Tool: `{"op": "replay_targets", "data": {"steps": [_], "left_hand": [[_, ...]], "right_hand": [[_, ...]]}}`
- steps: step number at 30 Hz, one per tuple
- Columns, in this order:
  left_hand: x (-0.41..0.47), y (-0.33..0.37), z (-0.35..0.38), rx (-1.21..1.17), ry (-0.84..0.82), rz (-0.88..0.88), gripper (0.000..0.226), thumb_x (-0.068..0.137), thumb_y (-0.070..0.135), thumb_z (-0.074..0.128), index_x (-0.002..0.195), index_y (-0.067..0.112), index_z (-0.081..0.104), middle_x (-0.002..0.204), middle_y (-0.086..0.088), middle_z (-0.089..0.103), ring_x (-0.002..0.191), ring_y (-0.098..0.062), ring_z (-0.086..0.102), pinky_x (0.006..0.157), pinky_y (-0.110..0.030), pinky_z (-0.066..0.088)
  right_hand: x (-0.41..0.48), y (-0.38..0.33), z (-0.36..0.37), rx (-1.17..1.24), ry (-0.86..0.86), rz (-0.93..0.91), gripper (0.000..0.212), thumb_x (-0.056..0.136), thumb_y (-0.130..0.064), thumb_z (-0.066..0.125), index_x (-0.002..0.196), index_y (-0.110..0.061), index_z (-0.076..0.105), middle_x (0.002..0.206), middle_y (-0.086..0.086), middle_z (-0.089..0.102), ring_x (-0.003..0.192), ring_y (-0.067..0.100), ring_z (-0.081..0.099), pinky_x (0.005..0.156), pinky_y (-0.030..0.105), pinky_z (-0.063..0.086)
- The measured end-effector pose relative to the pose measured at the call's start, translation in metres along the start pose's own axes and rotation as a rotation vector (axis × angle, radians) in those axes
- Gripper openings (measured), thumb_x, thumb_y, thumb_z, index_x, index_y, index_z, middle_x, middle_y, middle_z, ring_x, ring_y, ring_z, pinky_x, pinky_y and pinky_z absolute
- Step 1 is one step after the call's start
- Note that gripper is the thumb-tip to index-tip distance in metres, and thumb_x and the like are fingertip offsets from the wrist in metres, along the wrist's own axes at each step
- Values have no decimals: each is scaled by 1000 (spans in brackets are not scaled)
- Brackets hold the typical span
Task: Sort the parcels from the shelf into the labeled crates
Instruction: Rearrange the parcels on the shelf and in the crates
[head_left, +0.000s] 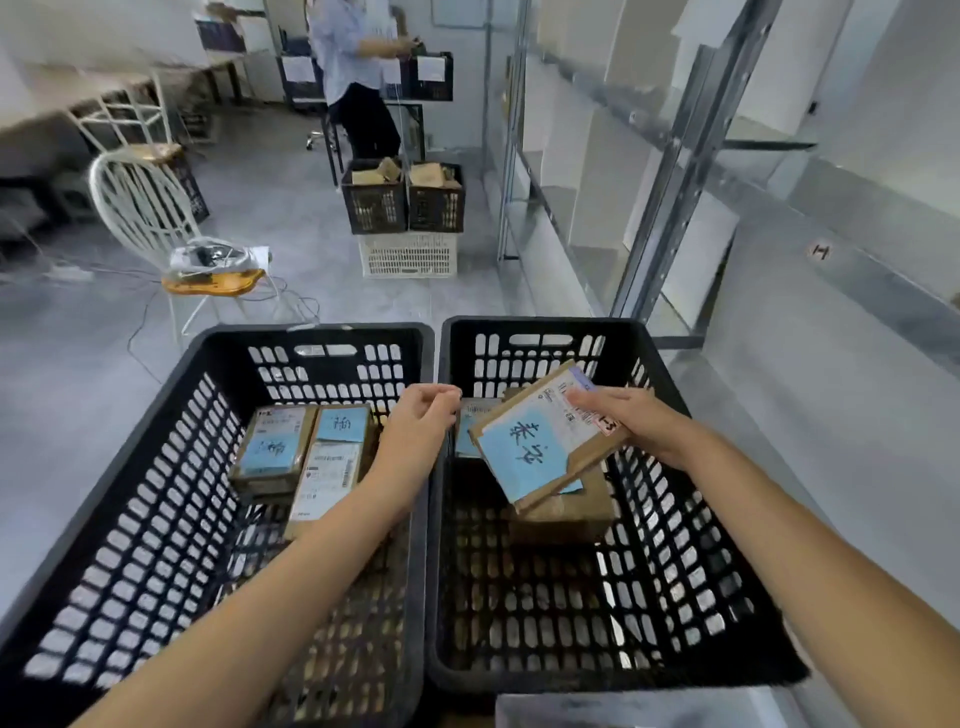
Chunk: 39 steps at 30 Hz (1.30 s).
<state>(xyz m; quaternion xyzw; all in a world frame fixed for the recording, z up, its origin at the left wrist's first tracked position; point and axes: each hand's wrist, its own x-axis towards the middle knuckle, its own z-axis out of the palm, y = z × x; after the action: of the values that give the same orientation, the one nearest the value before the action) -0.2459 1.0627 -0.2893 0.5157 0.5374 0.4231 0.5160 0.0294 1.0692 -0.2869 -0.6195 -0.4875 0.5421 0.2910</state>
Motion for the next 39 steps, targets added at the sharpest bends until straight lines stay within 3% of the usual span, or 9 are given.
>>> {"op": "replay_targets", "data": {"steps": [5, 8, 12, 16, 21, 23, 27, 33, 39], "left_hand": [[-1, -14, 8, -48, 92, 1, 22, 95, 28, 54, 109, 16, 64, 115, -2, 67, 111, -13, 63, 101, -35, 50], [3, -18, 1, -64, 156, -1, 19, 100, 18, 51, 111, 10, 64, 116, -4, 68, 113, -13, 64, 102, -32, 50], [10, -21, -7, -81, 210, 2, 21, 101, 15, 50, 114, 6, 63, 116, -4, 68, 112, -11, 65, 103, -30, 50], [11, -26, -2, -96, 205, -34, 20, 99, 17, 52, 112, 7, 63, 117, -4, 68, 112, -13, 64, 103, -33, 50], [10, -30, 4, -84, 197, -39, 17, 100, 16, 51, 110, 10, 63, 119, -1, 66, 113, -11, 64, 103, -33, 50], [11, -30, 4, -72, 203, -40, 19, 101, 16, 49, 112, 9, 63, 119, 0, 67, 113, -9, 64, 103, -31, 50], [14, -25, 2, -69, 216, -54, 20, 101, 15, 49, 114, 8, 63, 119, -1, 67, 112, -9, 64, 102, -29, 50], [18, -15, 6, -56, 210, -36, 19, 100, 15, 50, 113, 9, 63, 119, 2, 67, 112, -6, 64, 101, -27, 50], [16, -11, 6, -63, 220, -31, 18, 100, 14, 52, 112, 7, 63, 118, -2, 68, 111, -8, 64, 103, -31, 50]], "right_hand": [[34, 0, 9, -257, -171, -27, 62, 68, -57, 77, 127, -43, 61, 100, -11, 77, 96, 9, 73, 93, 36, 56], [58, 1, 19, -346, -326, -13, 70, 76, -47, 79, 140, -39, 51, 108, -9, 75, 99, 10, 72, 76, 27, 60], [95, 7, 34, -333, -468, 38, 84, 79, -33, 80, 151, -28, 37, 138, -1, 53, 112, 16, 65, 80, 30, 60], [124, 11, 32, -276, -597, 144, 55, 88, -21, 73, 139, -23, 52, 126, 10, 67, 109, 28, 69, 63, 28, 60], [148, 31, 32, -271, -611, 232, 27, 89, -23, 69, 114, -14, 62, 106, 8, 74, 95, 22, 72, 90, 41, 59], [153, 39, 33, -240, -613, 252, 30, 84, -28, 71, 108, -14, 62, 102, 6, 75, 92, 21, 71, 93, 41, 57], [161, 40, 29, -331, -671, 261, 44, 79, -37, 73, 113, -14, 59, 107, 7, 75, 95, 21, 72, 88, 37, 59], [170, 33, 18, -486, -778, 296, 37, 90, -27, 72, 121, -11, 61, 124, 12, 69, 116, 31, 66, 103, 50, 50], [170, 15, 29, -731, -947, 308, 55, 82, -31, 80, 130, -15, 59, 123, 5, 71, 112, 25, 68, 96, 47, 56]]}}
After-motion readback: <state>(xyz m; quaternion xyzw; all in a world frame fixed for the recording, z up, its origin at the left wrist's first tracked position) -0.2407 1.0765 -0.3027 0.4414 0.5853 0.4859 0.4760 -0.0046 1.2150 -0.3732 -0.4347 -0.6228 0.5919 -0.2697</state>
